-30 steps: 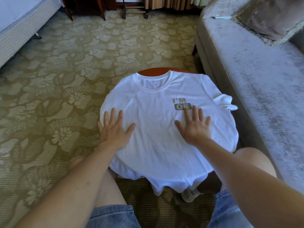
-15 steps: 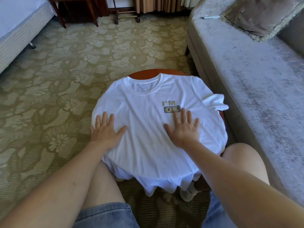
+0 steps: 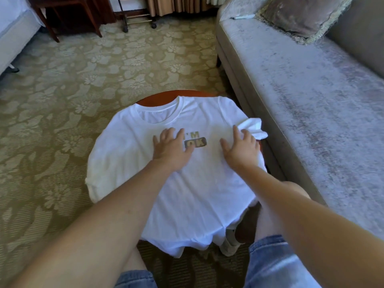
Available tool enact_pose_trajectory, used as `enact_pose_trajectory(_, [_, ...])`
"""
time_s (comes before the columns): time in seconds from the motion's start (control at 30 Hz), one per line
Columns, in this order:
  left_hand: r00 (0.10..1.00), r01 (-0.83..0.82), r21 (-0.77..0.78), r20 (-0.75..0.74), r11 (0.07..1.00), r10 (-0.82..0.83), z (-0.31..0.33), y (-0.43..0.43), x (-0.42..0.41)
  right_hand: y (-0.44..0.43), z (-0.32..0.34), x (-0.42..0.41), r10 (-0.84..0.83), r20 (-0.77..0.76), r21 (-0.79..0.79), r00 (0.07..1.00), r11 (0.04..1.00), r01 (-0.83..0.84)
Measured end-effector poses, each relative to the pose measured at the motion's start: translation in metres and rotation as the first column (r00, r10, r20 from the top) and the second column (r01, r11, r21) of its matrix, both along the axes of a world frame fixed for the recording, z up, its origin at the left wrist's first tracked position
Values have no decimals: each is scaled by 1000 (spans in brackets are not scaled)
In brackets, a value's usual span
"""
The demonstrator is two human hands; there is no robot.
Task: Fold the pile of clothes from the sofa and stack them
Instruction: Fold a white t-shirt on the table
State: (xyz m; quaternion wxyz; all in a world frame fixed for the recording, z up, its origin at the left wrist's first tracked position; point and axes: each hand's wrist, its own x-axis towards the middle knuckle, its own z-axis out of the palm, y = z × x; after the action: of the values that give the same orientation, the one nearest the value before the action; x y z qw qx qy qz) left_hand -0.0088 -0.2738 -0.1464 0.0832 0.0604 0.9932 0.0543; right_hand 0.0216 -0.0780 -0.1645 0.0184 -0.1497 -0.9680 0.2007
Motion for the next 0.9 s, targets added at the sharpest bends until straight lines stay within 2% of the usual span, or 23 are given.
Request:
enact_pose_trajectory(0.17, [988, 140, 61, 56, 988, -144, -10, 85, -15, 59, -6, -12, -90, 92, -68, 992, 993, 97])
enact_pose_trajectory(0.23, [981, 170, 65, 86, 983, -175, -16, 105, -23, 72, -11, -14, -95, 85, -87, 992, 991, 102])
enact_pose_trajectory(0.3, [977, 186, 68, 93, 980, -192, -22, 118, -32, 81, -17, -18, -142, 53, -181, 988, 972, 150])
enact_pose_trajectory(0.4, [973, 213, 87, 66, 973, -219, -28, 133, -48, 89, -24, -29, -270, 53, -455, 961, 851, 264])
enact_pose_trajectory(0.47, [973, 225, 96, 27, 970, -228, -30, 142, -61, 93, -26, -37, -295, 98, -585, 951, 756, 294])
enact_pose_trajectory(0.67, [975, 213, 109, -83, 971, -205, -23, 167, -115, 107, -39, -55, -300, 112, -725, 947, 627, 285])
enact_pose_trajectory(0.73, [969, 231, 83, -111, 969, -221, -19, 176, -133, 111, -42, -52, -297, 119, -791, 947, 548, 272])
enact_pose_trajectory(0.83, [970, 241, 15, -32, 970, -240, -14, 191, -157, 116, -44, -48, -260, 140, -874, 956, 421, 243])
enact_pose_trajectory(0.9, [974, 207, -72, 109, 976, -199, -14, 198, -171, 118, -42, -46, -233, 123, -882, 965, 421, 214])
